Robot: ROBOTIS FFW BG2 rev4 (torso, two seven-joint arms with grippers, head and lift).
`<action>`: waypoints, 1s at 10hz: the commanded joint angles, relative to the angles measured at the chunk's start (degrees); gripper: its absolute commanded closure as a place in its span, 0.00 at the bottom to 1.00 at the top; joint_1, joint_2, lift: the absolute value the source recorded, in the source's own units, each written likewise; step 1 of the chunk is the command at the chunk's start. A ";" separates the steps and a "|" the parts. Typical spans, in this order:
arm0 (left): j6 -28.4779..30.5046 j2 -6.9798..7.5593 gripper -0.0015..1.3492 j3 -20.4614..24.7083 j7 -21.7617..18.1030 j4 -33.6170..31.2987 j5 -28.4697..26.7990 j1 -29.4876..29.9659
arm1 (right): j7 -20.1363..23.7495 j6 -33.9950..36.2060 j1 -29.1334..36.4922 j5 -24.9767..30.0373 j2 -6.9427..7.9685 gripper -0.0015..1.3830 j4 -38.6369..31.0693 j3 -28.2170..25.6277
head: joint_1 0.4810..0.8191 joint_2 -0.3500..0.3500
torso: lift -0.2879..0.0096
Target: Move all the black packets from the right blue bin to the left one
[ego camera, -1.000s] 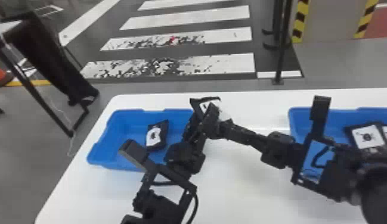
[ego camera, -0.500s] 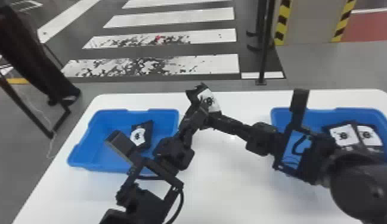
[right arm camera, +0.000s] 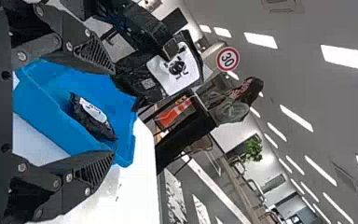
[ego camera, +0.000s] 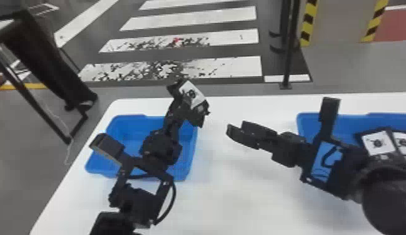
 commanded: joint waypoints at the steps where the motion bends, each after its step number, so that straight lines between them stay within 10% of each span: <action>1: -3.54 -0.75 0.90 7.79 2.05 4.71 -10.61 -0.77 | 0.56 -0.28 2.64 -0.49 -0.12 0.06 0.10 -2.94 | 0.63 0.87 | 0.40; 3: -4.67 -1.01 0.90 14.53 4.69 7.94 -23.07 -0.07 | 0.74 -1.26 6.01 1.22 -0.12 0.06 -1.73 -8.42 | 0.63 0.98 | 0.40; 4: -4.67 -1.01 0.78 13.61 5.39 7.94 -20.67 0.92 | 0.74 -1.54 7.42 3.96 -0.03 0.06 -2.99 -11.28 | 0.63 1.00 | 0.40; 6: -7.76 -1.10 0.09 11.56 5.30 7.80 -19.64 2.04 | -0.58 0.14 9.39 12.87 0.41 0.06 -6.79 -16.99 | 0.63 0.96 | 0.40; 10: -0.59 -0.66 0.12 13.84 3.81 -0.78 -28.67 5.28 | -17.19 18.71 21.48 35.27 2.43 0.08 -33.37 -26.93 | 0.63 0.74 | 0.40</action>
